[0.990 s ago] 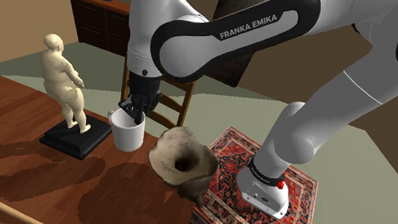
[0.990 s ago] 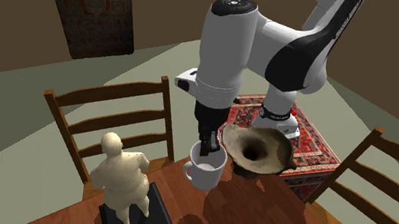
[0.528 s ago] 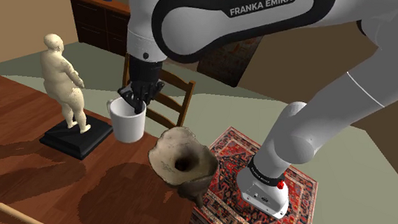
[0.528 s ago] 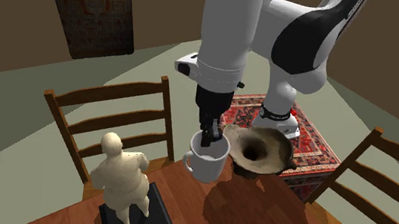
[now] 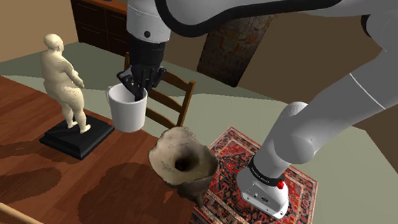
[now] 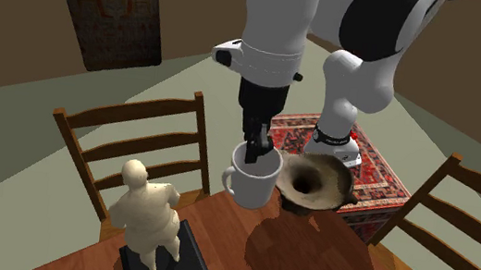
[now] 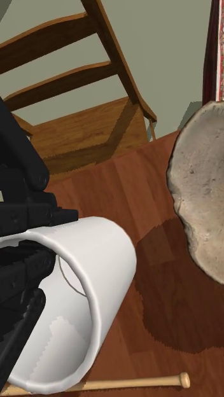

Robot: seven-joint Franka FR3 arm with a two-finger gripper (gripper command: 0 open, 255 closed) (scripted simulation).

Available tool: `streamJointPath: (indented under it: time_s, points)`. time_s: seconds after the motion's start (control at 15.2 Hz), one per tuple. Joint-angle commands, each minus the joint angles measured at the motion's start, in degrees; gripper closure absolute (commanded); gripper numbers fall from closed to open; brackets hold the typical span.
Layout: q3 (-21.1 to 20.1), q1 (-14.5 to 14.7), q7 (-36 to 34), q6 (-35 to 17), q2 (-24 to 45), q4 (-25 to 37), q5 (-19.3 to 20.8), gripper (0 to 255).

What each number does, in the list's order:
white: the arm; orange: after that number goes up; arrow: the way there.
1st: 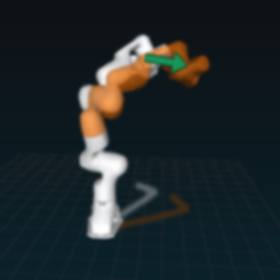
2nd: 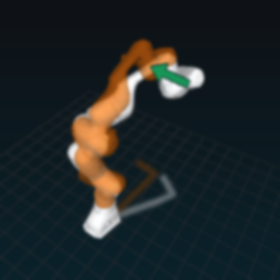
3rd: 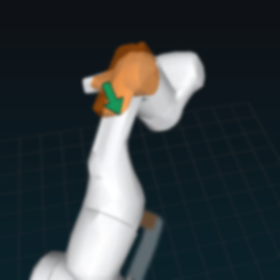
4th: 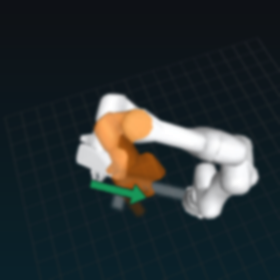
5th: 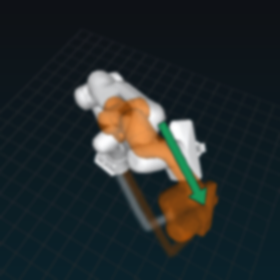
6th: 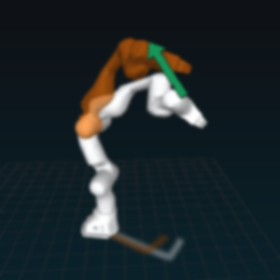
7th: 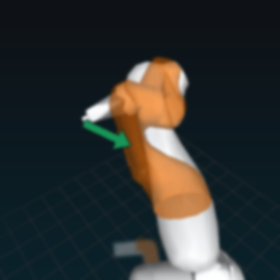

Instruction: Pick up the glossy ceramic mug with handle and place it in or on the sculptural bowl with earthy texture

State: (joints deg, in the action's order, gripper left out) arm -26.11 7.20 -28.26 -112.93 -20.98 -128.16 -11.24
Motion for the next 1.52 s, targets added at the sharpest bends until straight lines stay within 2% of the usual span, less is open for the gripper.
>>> streamJointPath:
  time_s: [0.0, 0.66, 1.06, 1.45]
  points:
    - [0.2, -0.1, -0.1, 1.6, -0.1, 1.5, 0.1, 255]
    - [1.1, -0.4, -0.4, 9.2, -0.4, 8.8, 0.7, 255]
    - [3.4, 2.8, 0.5, 14.0, -14.2, 0.1, -3.3, 255]
    - [5.4, 6.6, -0.4, 21.1, -27.5, -6.2, -5.6, 255]
